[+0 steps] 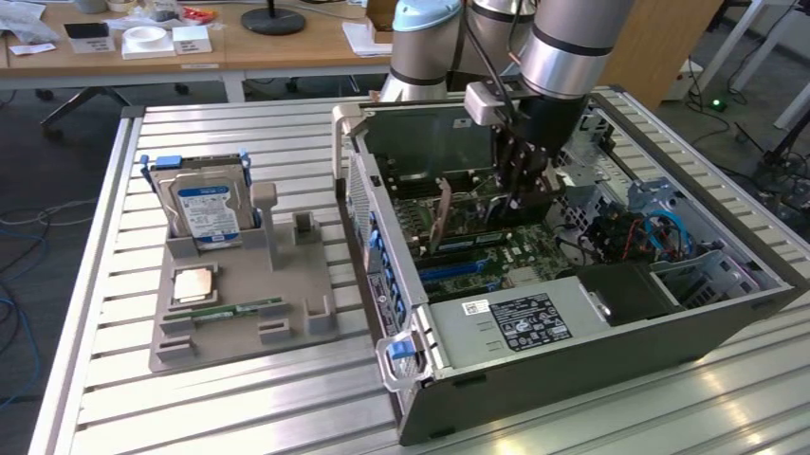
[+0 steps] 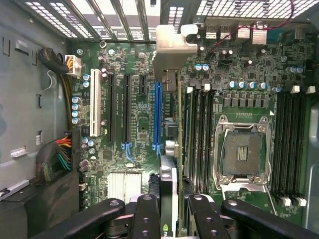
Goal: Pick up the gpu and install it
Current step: 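Insert the gpu into the slot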
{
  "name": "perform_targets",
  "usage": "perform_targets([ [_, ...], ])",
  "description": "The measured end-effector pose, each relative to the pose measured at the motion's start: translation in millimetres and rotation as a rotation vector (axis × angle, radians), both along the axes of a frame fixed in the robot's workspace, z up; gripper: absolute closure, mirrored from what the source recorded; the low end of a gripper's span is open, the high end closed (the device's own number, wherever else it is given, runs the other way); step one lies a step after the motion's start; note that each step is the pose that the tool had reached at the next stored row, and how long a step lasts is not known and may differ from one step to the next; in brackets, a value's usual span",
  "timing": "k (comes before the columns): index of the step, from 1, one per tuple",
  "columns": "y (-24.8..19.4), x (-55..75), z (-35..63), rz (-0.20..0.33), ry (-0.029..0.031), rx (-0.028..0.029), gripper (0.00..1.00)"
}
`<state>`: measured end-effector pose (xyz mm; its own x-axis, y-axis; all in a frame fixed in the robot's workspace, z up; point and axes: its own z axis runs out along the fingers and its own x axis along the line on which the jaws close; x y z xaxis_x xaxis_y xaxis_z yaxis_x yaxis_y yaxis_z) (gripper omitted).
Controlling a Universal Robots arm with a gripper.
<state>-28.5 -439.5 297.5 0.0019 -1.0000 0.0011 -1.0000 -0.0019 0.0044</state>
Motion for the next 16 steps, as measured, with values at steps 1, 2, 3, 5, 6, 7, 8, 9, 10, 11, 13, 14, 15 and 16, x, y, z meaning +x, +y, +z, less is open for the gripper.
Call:
perform_targets([
  [1, 0.0, 0.0, -1.0, 0.000, 0.0000, -0.0001, 0.73],
  [2, 0.0, 0.0, -1.9, 0.000, 0.0000, -0.0001, 0.73],
  [3, -0.1, -0.1, -2.9, 0.000, 0.0000, -0.0001, 0.73],
  [5, -0.1, -0.1, -4.6, 0.000, 0.0000, 0.0000, 0.73],
  [6, -0.1, -0.1, -5.0, 0.000, 0.0000, -0.0002, 0.73],
  [7, -0.1, -0.2, -5.1, 0.000, 0.0001, -0.0004, 0.73],
  [8, -0.2, -0.5, -5.2, 0.000, 0.0001, -0.0003, 0.73],
  [9, -0.3, -1.0, -5.4, 0.000, 0.0000, 0.0000, 0.73],
  [10, -0.3, -1.7, -5.4, 0.000, 0.0000, 0.0000, 0.73],
  [11, -0.3, -2.8, -5.5, 0.000, 0.0000, 0.0001, 0.73],
  [13, -0.5, -5.5, -5.5, 0.000, 0.0000, 0.0000, 0.73],
  [14, -0.5, -6.9, -5.5, 0.000, -0.0001, 0.0000, 0.73],
  [15, -0.5, -8.2, -5.5, 0.000, -0.0002, 0.0001, 0.73],
  [16, -0.6, -9.4, -5.5, 0.000, -0.0002, 0.0000, 0.73],
])
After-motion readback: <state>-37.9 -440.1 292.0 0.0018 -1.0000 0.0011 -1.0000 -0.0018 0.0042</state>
